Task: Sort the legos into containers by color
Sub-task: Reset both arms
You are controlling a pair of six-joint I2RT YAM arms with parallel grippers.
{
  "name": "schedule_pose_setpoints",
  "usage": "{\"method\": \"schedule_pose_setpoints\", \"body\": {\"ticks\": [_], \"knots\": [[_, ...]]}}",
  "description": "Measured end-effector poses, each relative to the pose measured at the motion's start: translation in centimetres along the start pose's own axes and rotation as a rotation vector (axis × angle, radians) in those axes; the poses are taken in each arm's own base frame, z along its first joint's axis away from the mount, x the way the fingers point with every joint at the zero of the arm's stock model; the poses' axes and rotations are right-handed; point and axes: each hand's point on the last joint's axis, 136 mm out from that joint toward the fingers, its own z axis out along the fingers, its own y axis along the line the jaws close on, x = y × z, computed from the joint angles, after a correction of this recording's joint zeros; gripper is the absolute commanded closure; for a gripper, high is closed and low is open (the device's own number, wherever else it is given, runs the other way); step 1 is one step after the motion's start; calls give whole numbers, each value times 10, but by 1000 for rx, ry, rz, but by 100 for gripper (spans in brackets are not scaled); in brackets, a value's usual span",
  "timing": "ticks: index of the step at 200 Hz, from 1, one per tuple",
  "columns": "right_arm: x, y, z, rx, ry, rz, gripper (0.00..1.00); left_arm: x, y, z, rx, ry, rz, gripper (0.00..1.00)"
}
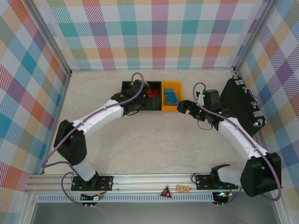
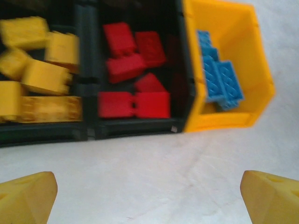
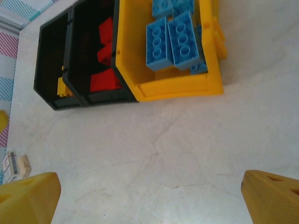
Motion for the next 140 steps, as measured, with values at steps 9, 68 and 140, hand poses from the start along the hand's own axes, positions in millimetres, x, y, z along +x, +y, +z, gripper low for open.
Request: {"method": "schedule_pose_setpoints", "body": {"ticks": [9, 68, 140], "knots": [[-6, 0, -1, 13, -18, -18, 1, -5, 16, -8, -27, -40, -7, 0], [-35, -36, -17, 237, -214, -104, 1, -15, 100, -73, -191, -357, 55, 0], [-26, -127, -43, 636, -498, -286, 1, 20, 220, -65, -569, -476, 67, 1]]}}
